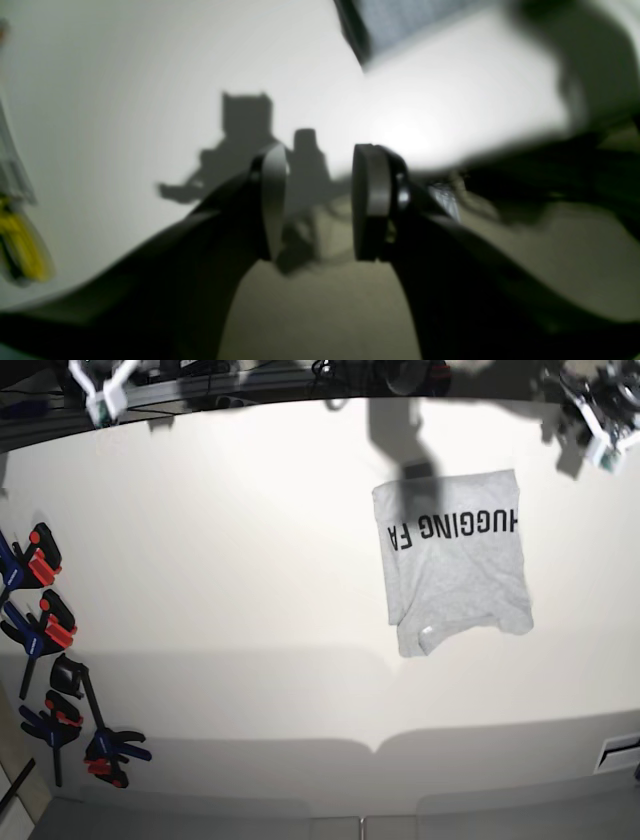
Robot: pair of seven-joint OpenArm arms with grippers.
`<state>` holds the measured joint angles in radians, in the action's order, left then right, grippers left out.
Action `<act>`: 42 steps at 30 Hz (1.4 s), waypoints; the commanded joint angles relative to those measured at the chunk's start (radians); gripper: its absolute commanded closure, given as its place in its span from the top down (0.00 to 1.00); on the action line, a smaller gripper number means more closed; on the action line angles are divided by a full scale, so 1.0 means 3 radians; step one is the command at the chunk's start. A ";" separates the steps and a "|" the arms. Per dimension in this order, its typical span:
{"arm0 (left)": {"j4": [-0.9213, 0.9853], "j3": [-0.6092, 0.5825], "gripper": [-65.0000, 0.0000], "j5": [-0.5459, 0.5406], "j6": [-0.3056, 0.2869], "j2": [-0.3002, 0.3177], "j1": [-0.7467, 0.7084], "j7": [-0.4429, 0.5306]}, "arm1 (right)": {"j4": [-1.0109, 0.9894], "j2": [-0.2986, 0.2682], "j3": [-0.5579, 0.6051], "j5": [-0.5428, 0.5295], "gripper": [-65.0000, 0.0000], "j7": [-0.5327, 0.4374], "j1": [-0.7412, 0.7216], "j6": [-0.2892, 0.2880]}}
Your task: Fold the T-shirt properly
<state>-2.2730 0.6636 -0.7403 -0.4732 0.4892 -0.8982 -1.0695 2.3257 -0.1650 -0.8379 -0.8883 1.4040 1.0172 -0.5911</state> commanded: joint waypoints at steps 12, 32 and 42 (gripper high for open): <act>0.0429 -0.0234 0.31 -0.0108 -0.0515 -0.0313 -0.1151 0.0203 | -0.0226 -0.0033 0.0100 0.0005 0.45 -0.0604 0.0866 -0.0357; 0.4733 -0.1848 0.26 0.2251 -0.0365 -0.0678 0.1024 0.3231 | -0.4721 -0.0374 0.2639 0.2227 0.45 -0.4161 -0.1158 0.0149; 0.6023 -0.1848 0.26 0.2379 0.0309 -0.0814 0.2088 0.2939 | -0.6399 -0.0061 0.3689 0.2764 0.45 -0.4147 -0.2457 0.0627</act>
<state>-0.4644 0.1066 -0.0250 -0.3717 0.2413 -0.2634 -0.1951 0.4084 -0.1806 0.2680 -0.0555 0.1574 0.2672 -0.3912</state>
